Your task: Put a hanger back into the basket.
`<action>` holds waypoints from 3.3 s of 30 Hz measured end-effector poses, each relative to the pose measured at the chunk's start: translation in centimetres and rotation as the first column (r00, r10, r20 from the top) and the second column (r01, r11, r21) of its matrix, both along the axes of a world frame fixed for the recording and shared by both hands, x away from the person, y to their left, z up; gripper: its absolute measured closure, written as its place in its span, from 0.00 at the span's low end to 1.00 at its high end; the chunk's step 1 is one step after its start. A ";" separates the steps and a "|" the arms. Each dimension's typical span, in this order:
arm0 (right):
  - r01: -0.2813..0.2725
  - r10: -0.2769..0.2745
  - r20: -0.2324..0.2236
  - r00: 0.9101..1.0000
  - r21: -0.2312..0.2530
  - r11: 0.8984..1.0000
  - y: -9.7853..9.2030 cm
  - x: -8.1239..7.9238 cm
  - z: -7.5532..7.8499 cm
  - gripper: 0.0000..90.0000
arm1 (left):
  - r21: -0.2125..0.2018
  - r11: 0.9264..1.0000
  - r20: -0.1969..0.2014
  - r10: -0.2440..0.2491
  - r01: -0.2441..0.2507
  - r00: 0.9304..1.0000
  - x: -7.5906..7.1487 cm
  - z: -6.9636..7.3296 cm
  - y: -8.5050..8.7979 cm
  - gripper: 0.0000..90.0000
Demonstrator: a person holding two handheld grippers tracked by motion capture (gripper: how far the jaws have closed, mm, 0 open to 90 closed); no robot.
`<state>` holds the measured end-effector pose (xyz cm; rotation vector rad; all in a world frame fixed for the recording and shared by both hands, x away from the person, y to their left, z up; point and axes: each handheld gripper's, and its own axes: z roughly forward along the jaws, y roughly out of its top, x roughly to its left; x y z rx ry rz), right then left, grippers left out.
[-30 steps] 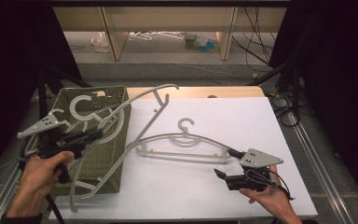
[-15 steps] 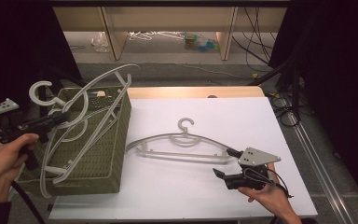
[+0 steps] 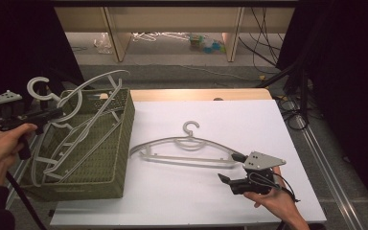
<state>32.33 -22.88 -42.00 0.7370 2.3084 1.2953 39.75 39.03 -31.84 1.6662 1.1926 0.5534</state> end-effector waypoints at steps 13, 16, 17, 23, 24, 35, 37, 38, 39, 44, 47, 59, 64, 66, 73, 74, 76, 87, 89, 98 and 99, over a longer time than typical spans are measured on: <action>-0.011 0.011 -0.023 1.000 -0.017 1.000 0.2 0.1 -0.2 0.25 | 0.088 0.995 -0.065 0.062 -0.056 0.996 2.2 -2.0 2.5 0.89; -0.013 0.012 -0.022 1.000 -0.018 1.000 0.2 0.1 -0.3 0.25 | 0.094 0.995 -0.073 0.045 -0.038 0.996 2.2 -2.8 2.4 0.89; -0.010 0.010 -0.022 1.000 -0.019 1.000 0.2 0.1 -0.2 0.25 | 0.094 0.995 -0.073 0.045 -0.038 0.996 2.2 -2.8 2.4 0.89; -0.008 0.008 -0.023 1.000 -0.014 1.000 0.2 0.1 -0.3 0.25 | 0.128 0.992 -0.075 0.027 -0.017 0.997 2.5 -3.2 1.9 0.89; -0.008 0.008 -0.021 1.000 -0.014 1.000 0.2 0.2 -0.3 0.25 | 0.120 0.993 -0.075 0.010 -0.001 0.997 2.6 -3.4 1.8 0.89; -0.010 0.010 -0.029 1.000 -0.023 1.000 0.2 0.2 -0.3 0.25 | 0.171 0.984 -0.116 -0.037 0.056 0.993 2.8 -5.2 1.5 0.88; -0.013 0.013 -0.031 0.999 -0.025 1.000 0.2 0.2 -0.4 0.25 | 0.214 0.975 -0.161 -0.032 0.067 0.986 3.2 -5.7 0.8 0.88; -0.017 0.016 -0.033 0.999 -0.027 0.999 0.2 0.2 -0.4 0.25 | 0.212 0.975 -0.174 -0.027 0.065 0.984 3.4 -5.9 0.6 0.88; -0.017 0.016 -0.033 0.999 -0.027 0.999 0.2 0.2 -0.4 0.25 | 0.212 0.975 -0.174 -0.027 0.065 0.984 3.4 -5.9 0.6 0.88; -0.014 0.013 -0.035 0.999 -0.023 1.000 0.1 0.1 -0.4 0.25 | 0.272 0.960 -0.247 -0.003 0.072 0.969 3.8 -7.2 0.4 0.88; -0.014 0.013 -0.029 1.000 -0.028 1.000 0.1 0.2 -0.5 0.25 | 0.263 0.965 -0.257 0.073 -0.003 0.964 3.7 -8.6 0.6 0.86; -0.013 0.012 -0.041 0.999 -0.016 1.000 0.2 0.2 -0.6 0.25 | 0.073 0.993 -0.102 0.099 -0.092 0.990 -0.5 -5.8 -0.3 0.69; -0.017 0.017 -0.043 0.999 -0.013 1.000 0.3 0.3 -0.5 0.25 | 0.017 0.998 -0.051 0.057 -0.056 0.997 -2.4 -4.8 -1.2 0.58; -0.017 0.016 -0.044 0.999 -0.014 1.000 0.3 0.3 -0.6 0.25 | 0.039 0.997 -0.035 0.061 -0.060 0.998 -3.2 -4.3 -1.6 0.54; -0.015 0.015 -0.041 0.999 -0.011 1.000 0.3 0.4 -0.6 0.24 | -0.083 0.996 0.038 -0.014 0.017 0.999 -6.3 -3.3 -5.1 0.47; -0.015 0.015 -0.041 0.999 -0.011 1.000 0.3 0.4 -0.6 0.24 | -0.083 0.996 0.038 -0.014 0.017 0.999 -6.3 -3.3 -5.1 0.46; -0.011 0.011 -0.030 0.999 -0.003 1.000 0.3 0.4 -0.6 0.24 | -0.111 0.991 0.067 -0.072 0.080 0.995 -7.7 -3.2 -8.0 0.47; -0.012 0.013 -0.051 0.999 0.007 1.000 0.5 0.3 -0.7 0.24 | -0.087 0.959 0.150 -0.254 0.269 0.955 -9.9 -4.2 -16.4 0.35; -0.012 0.012 -0.053 0.999 0.002 1.000 0.5 0.3 -0.7 0.24 | -0.078 0.955 0.154 -0.271 0.285 0.950 -10.2 -4.8 -17.5 0.34; -0.009 0.010 -0.052 0.999 0.015 1.000 0.5 0.2 -0.8 0.24 | -0.047 0.927 0.147 -0.362 0.372 0.921 -11.9 -7.7 -21.2 0.27; -0.010 0.010 -0.052 0.999 0.015 1.000 0.5 0.2 -0.8 0.24 | -0.055 0.931 0.135 -0.352 0.362 0.926 -12.0 -8.0 -21.5 0.26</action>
